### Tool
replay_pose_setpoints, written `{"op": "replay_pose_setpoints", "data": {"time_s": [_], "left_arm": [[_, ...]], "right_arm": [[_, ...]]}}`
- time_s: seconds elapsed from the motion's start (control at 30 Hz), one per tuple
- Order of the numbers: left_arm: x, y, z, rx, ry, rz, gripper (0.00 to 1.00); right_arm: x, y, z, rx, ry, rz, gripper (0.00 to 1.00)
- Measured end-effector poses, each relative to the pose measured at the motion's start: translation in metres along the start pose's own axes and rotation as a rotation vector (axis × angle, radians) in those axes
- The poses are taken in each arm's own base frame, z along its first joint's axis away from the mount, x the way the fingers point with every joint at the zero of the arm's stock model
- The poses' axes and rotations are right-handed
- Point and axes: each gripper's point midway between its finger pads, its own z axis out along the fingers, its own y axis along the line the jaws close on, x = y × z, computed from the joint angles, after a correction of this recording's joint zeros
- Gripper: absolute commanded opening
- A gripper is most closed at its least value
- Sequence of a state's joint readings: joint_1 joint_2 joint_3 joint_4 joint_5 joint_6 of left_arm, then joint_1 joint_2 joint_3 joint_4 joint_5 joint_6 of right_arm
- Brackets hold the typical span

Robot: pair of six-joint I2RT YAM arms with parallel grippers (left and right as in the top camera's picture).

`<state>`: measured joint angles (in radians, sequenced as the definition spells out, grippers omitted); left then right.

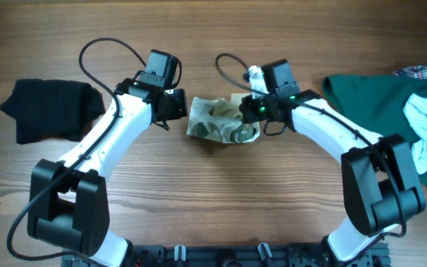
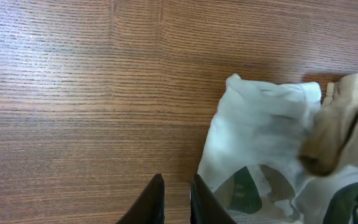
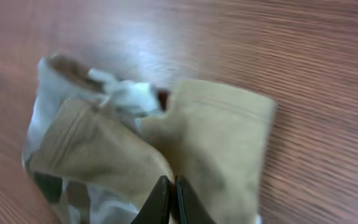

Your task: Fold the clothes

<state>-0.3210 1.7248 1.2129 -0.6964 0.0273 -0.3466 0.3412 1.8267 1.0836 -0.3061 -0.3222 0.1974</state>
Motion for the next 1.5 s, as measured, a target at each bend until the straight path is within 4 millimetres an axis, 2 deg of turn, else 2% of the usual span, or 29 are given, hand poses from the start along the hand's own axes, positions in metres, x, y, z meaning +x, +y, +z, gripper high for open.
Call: {"op": "replay_pose_setpoints", "data": {"time_s": [0.13,0.3,0.37,0.43,0.47,0.5,0.53,0.57,0.67,0.73,0.77,0.8,0.83,0.87,0.97,1.0,1.1,1.17,1.3,1.33,1.37,1.5], "left_arm": [[0.000,0.000,0.000,0.000,0.000,0.000,0.15],[0.000,0.000,0.000,0.000,0.000,0.000,0.15],[0.000,0.000,0.000,0.000,0.000,0.000,0.15],[0.000,0.000,0.000,0.000,0.000,0.000,0.15],[0.000,0.000,0.000,0.001,0.000,0.000,0.15],[0.000,0.000,0.000,0.000,0.000,0.000,0.15],[0.000,0.000,0.000,0.000,0.000,0.000,0.15],[0.000,0.000,0.000,0.000,0.000,0.000,0.15],[0.000,0.000,0.000,0.000,0.000,0.000,0.15],[0.000,0.000,0.000,0.000,0.000,0.000,0.17],[0.000,0.000,0.000,0.000,0.000,0.000,0.22],[0.000,0.000,0.000,0.000,0.000,0.000,0.35],[0.000,0.000,0.000,0.000,0.000,-0.001,0.47],[0.000,0.000,0.000,0.001,-0.001,-0.002,0.53],[0.000,0.000,0.000,0.000,-0.001,-0.004,0.57],[-0.001,0.000,0.000,0.002,-0.004,-0.007,0.58],[-0.005,-0.002,0.000,0.009,-0.020,-0.007,0.58],[-0.008,-0.004,0.000,0.016,-0.032,-0.006,0.59],[-0.009,-0.015,0.000,0.076,-0.027,-0.003,0.59],[-0.008,-0.020,0.002,0.106,-0.018,0.007,0.61],[-0.004,-0.029,0.006,0.154,0.006,0.028,0.63],[0.014,-0.042,0.030,0.241,0.109,0.051,0.64]], "right_arm": [[0.000,-0.002,-0.002,-0.027,0.006,0.196,0.06],[0.011,0.000,-0.003,-0.034,0.058,0.387,0.04],[0.020,-0.007,-0.003,0.015,0.082,0.450,0.04],[0.030,-0.025,-0.005,0.127,0.091,0.513,0.04],[0.031,-0.029,-0.006,0.153,0.087,0.520,0.08],[0.032,-0.033,-0.006,0.173,0.084,0.527,0.22],[0.031,-0.035,-0.007,0.187,0.078,0.530,0.43],[0.031,-0.038,-0.007,0.199,0.072,0.532,0.56],[0.028,-0.039,-0.007,0.206,0.059,0.522,0.63],[0.016,-0.037,-0.005,0.184,0.017,0.460,0.66],[0.009,-0.036,-0.005,0.174,-0.004,0.409,0.66],[0.006,-0.036,-0.005,0.169,-0.014,0.371,0.64],[0.004,-0.036,-0.006,0.166,-0.015,0.336,0.59],[0.003,-0.034,-0.008,0.158,-0.018,0.300,0.51],[-0.005,-0.021,-0.024,0.109,-0.036,0.236,0.29],[-0.007,-0.012,-0.036,0.084,-0.041,0.211,0.23],[-0.006,0.006,-0.063,0.039,-0.043,0.191,0.19],[0.000,0.009,-0.065,0.033,-0.016,0.195,0.18],[0.020,0.007,-0.041,0.034,0.078,0.209,0.18],[0.027,0.004,-0.031,0.038,0.111,0.218,0.22],[0.038,0.000,-0.019,0.042,0.156,0.232,0.25],[0.060,-0.008,0.006,0.038,0.247,0.273,0.28]]}}
